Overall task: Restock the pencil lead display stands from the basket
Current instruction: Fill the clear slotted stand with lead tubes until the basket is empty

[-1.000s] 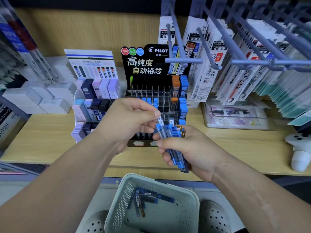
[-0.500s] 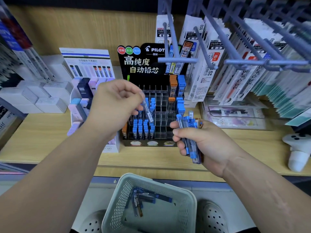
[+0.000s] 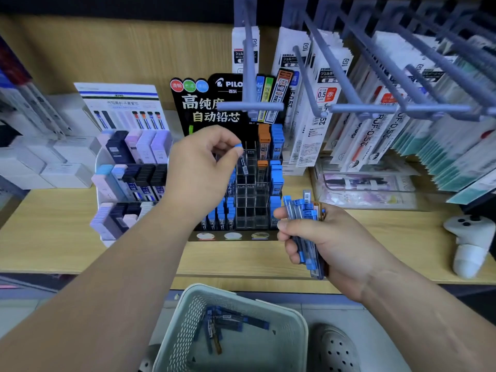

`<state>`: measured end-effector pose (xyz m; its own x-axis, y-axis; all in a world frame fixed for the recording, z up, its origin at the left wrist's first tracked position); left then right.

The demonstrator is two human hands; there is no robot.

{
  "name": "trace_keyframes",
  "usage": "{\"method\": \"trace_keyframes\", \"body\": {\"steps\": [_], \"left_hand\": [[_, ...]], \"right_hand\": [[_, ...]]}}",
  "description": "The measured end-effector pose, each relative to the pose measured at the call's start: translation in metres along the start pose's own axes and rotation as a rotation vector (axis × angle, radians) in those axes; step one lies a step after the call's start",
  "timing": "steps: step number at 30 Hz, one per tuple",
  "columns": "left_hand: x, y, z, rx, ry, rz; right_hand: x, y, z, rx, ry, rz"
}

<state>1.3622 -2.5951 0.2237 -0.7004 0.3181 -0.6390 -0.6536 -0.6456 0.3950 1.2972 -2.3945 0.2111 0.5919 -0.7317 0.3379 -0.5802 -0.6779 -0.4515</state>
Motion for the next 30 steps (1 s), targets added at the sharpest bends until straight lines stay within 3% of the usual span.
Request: {"method": "trace_keyframes", "body": {"steps": [5,13,23,30], "left_hand": [[0.009,0.001,0.002,0.073,0.176,0.003],[0.008,0.010,0.004,0.122,0.211,-0.044],[0.011,0.012,-0.006,0.148,0.368,-0.002],[0.022,0.009,0.005,0.177,0.600,0.060]], "right_hand": [[-0.007,-0.002,-0.004,-0.004,0.001,-0.011],[-0.013,-0.006,-0.008,0.001,0.010,-0.030],[-0.019,-0.012,-0.009,0.013,0.049,-0.012],[-0.014,-0.013,-0.009,0.009,0.049,-0.021]]}}
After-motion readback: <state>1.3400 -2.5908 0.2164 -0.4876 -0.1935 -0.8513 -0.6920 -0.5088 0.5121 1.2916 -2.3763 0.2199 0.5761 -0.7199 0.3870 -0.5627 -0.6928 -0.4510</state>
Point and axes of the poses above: each hand's wrist, its own y-axis towards the middle knuckle, its own x-axis out of the palm, z = x × y, the point moved 2 cm from there along y, towards the middle knuckle, and after that the axes turned 14 degrees about y, right-handed, at the moved point
